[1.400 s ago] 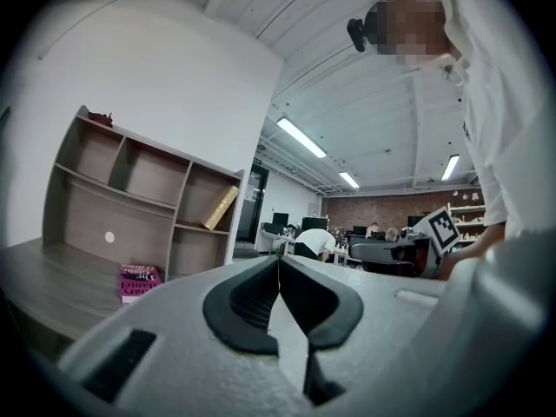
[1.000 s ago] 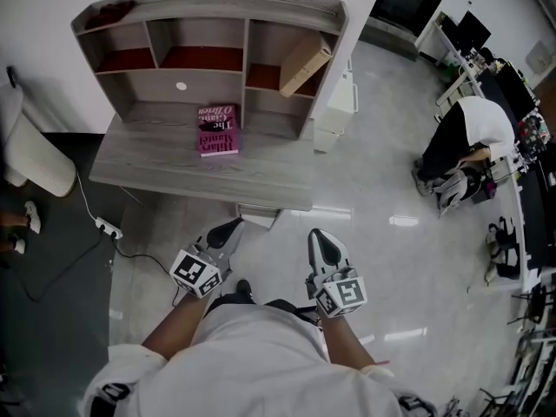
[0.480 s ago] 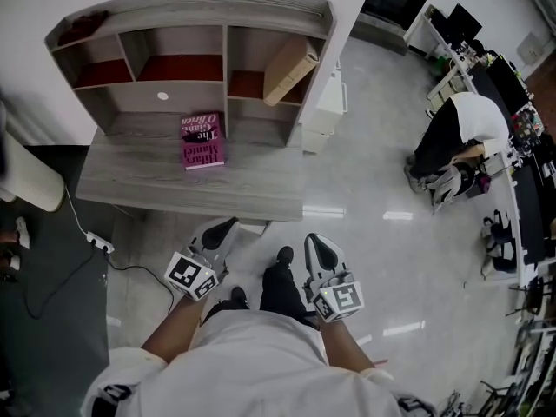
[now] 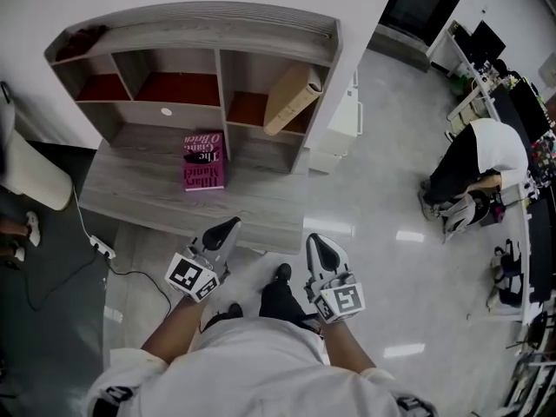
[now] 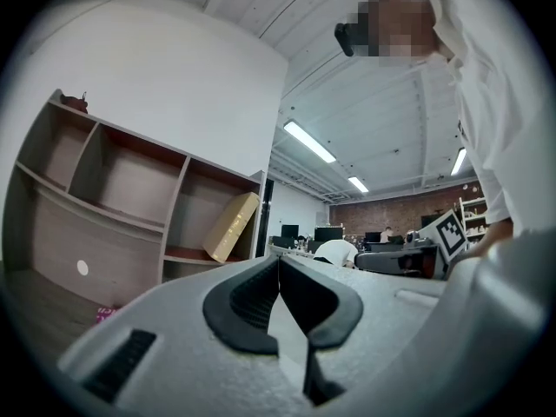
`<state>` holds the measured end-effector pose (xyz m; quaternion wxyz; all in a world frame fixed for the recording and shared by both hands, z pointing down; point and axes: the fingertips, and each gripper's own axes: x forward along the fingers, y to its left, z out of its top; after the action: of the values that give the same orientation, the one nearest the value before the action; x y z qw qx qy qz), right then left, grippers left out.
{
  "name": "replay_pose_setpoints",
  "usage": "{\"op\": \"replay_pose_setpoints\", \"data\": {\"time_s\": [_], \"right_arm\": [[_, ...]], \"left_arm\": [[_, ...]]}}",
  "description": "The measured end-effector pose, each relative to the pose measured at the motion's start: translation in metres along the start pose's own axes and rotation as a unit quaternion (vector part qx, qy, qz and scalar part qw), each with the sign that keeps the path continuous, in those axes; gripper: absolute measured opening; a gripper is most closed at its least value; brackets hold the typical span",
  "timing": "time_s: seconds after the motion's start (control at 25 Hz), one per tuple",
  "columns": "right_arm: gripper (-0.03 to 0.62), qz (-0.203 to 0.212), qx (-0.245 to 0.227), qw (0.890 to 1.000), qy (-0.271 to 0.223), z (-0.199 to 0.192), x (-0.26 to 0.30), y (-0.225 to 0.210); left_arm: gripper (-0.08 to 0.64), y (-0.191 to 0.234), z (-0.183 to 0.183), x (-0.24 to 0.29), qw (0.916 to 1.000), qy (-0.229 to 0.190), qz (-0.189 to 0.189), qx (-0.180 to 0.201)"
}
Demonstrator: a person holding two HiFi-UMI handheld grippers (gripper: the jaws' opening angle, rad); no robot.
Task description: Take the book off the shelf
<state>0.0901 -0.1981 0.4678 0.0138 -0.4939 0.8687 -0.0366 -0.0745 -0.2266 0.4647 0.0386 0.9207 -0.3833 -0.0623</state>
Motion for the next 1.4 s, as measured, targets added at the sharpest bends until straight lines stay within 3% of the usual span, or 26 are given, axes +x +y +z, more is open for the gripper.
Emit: {"op": "replay_pose_setpoints", "data": {"time_s": [0.36,0.56,0.8,0.88,1.0,1.16,1.4], "right_arm": [[0.015,0.050,-0.009,0.999,-0.008,0.006,0.075,-0.085],[0.015,0.079,-0.005,0.997,-0.014,0.021,0.106,-0.113],[0.015,0.104,-0.002,0.994,-0.023,0.033,0.134,-0.135],[0.015,0.107,0.002,0.994,-0.021,0.033,0.143,-0.142],[0.015,0.111,0.009,0.994,-0.019,0.031,0.153,-0.147],[0.015,0.102,0.015,0.995,-0.012,0.022,0.170,-0.155],[0.015,0.069,0.025,0.997,-0.016,0.021,0.190,-0.166]], "left_arm": [[0.017,0.044,0.011,0.090,0.9956,0.004,0.073,0.058],[0.018,0.060,0.025,0.126,0.9910,0.014,0.112,0.072],[0.024,0.071,0.039,0.165,0.9850,0.034,0.127,0.112],[0.087,0.074,0.040,0.179,0.9830,0.043,0.124,0.129],[0.126,0.079,0.045,0.197,0.9796,0.061,0.125,0.145],[0.236,0.096,0.051,0.222,0.9690,0.076,0.135,0.193],[0.311,0.111,0.049,0.255,0.9583,0.087,0.126,0.241]]}}
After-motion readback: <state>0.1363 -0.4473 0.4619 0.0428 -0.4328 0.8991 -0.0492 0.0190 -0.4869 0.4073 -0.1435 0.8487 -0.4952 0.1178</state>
